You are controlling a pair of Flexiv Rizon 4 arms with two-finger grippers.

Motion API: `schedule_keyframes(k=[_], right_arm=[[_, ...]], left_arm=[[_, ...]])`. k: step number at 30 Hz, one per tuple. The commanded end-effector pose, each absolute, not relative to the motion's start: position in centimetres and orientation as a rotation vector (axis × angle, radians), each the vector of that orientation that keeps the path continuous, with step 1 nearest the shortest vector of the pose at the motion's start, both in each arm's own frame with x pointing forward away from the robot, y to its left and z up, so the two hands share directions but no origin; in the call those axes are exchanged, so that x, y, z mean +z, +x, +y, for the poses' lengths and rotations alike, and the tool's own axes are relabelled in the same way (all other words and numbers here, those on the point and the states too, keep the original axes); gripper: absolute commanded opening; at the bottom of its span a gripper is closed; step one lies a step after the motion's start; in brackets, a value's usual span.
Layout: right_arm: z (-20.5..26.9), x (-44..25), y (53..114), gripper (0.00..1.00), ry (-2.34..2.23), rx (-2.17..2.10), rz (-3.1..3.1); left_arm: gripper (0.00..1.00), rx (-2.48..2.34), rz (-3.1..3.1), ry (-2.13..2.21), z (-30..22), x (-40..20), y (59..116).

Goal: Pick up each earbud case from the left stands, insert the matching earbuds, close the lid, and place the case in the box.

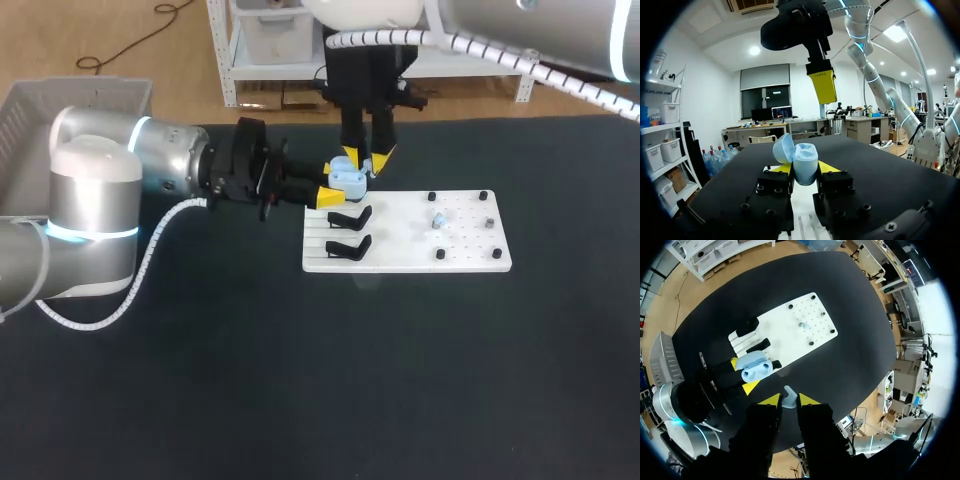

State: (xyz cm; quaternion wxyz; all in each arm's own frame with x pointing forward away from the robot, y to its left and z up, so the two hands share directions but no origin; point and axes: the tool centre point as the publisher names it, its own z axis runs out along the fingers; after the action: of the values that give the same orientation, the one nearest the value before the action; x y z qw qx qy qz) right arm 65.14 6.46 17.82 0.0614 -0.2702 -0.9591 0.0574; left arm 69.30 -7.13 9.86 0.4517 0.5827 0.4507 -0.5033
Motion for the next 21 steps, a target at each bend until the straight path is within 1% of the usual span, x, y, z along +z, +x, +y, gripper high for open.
schedule_keyframes(k=[1,21], right_arm=[[6.9,17.9,65.6,0.00,-0.817,0.191,-2.893],[8.0,17.1,66.5,0.00,-0.789,0.210,-2.888]], left_arm=[[0.00,-1.242,1.113,1.439,-7.1,9.8,69.3],[0.00,-1.240,1.127,1.430,-7.0,9.6,69.4]])
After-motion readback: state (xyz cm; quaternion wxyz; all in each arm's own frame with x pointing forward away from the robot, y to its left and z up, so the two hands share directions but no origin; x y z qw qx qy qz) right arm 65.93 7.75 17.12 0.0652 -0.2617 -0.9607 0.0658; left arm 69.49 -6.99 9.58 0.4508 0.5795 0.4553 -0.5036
